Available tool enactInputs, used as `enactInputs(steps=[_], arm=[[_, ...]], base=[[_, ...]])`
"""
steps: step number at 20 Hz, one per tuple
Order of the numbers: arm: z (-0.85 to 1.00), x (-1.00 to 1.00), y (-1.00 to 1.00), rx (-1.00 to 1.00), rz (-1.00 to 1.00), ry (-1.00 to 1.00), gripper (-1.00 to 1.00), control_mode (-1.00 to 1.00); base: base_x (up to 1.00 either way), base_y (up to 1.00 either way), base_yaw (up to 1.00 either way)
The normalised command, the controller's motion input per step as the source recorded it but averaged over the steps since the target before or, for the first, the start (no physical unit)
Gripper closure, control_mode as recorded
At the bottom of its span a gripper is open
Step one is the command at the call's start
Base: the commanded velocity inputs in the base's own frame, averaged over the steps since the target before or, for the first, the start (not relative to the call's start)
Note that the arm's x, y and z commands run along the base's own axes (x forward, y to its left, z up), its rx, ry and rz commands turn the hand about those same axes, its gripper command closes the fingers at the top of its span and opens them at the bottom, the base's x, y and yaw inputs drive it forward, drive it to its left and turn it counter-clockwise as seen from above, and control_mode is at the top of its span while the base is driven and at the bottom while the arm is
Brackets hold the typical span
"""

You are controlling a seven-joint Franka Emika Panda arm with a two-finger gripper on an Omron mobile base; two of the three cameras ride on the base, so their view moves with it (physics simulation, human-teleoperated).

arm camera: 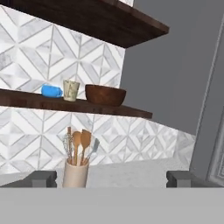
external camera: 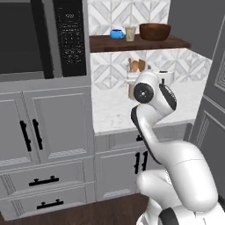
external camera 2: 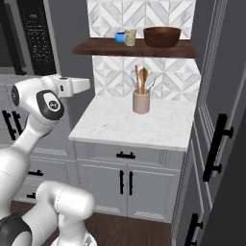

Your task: Gather all objects into one cabinet and sort the glasses and bowls to opposite sides.

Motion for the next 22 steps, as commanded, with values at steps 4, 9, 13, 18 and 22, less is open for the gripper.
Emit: enactInputs(steps=[4,9,13,18,22], arm=[[0.00,0.00,0.00,0.00,0.00,0.00,-1.00,1.00],[0.00,0.00,0.00,0.00,0.00,0.00,-1.00,1.00],[0.00,0.00,0.00,0.00,0.00,0.00,-1.00,1.00],[0.00,0.00,0.00,0.00,0.00,0.00,-1.00,1.00],[0.00,0.00,0.00,0.00,0.00,0.00,-1.00,1.00]], base=[[-1.00,0.59,0.00],[-0.24,0.41,0.00],[0.03,0.12,-0.35],[-0.13,0.11,-0.67],[0.00,0.45,-0.04]])
